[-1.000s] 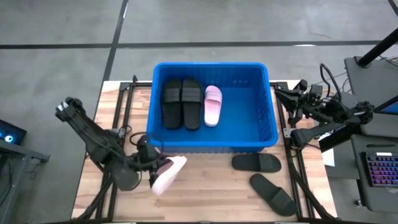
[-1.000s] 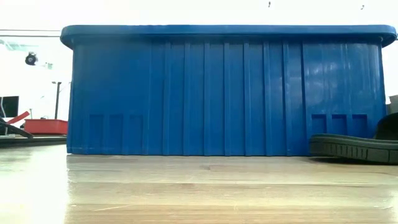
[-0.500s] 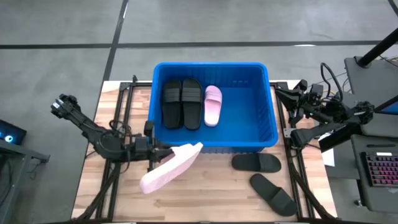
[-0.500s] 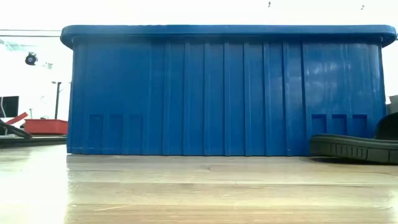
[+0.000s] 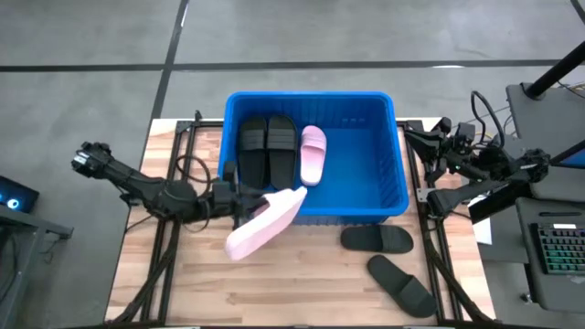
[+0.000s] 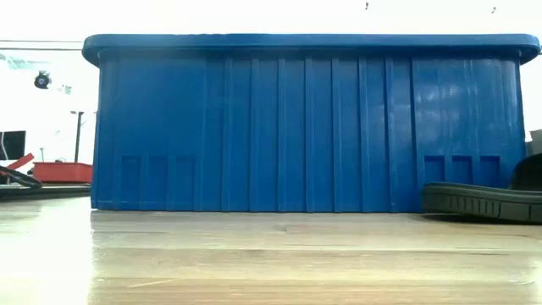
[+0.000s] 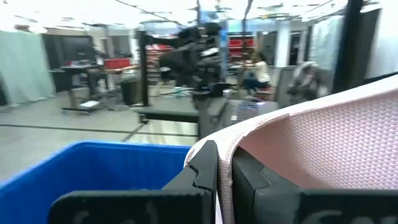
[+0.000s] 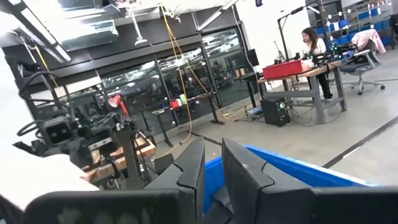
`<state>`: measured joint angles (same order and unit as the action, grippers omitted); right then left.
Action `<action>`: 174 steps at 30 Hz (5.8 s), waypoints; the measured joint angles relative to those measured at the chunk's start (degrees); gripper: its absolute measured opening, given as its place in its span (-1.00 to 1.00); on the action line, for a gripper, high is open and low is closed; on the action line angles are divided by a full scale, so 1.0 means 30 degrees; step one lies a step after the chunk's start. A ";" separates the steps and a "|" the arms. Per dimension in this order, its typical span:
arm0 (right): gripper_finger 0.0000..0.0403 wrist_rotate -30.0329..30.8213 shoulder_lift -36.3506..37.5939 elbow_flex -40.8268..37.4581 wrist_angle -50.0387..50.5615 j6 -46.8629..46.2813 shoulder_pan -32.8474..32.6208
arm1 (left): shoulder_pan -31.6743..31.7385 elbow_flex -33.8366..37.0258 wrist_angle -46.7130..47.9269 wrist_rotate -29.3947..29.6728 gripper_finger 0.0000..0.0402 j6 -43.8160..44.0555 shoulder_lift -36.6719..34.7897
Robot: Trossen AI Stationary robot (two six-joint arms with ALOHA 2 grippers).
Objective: Pick and place slides into bin
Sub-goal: Put the pink slide into the blue bin, then put the black slide into the blue bin
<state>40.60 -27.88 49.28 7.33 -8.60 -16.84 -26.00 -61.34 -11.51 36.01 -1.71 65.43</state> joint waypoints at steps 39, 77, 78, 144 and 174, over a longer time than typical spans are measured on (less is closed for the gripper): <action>-0.76 0.0007 -0.0007 0.0000 0.0022 0.1022 0.0000 | 0.8819 -1.1717 1.1497 -0.4008 -1.00 -1.0659 0.9242; -0.76 0.0015 0.0029 0.0000 -0.0122 0.3723 0.0000 | 1.2205 -1.3143 0.9380 -0.1275 -1.00 -2.4999 1.7344; -0.76 0.0015 0.0029 0.0000 -0.0117 0.3865 0.0007 | 1.2205 -1.3143 0.9297 -0.1102 -1.00 -2.5695 1.7557; -0.76 -0.0168 0.0029 0.0000 -0.0047 0.3869 0.0000 | 1.3429 -1.2895 0.8770 -0.1385 0.01 -2.4030 1.9154; -0.76 -0.1692 0.0036 0.0000 0.0307 0.3735 -0.0004 | 1.2293 -1.2990 1.1625 -0.0906 0.45 -1.9951 1.6590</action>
<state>35.52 -27.77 49.28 8.25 2.60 -16.85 10.88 -100.31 23.37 33.29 -61.56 115.20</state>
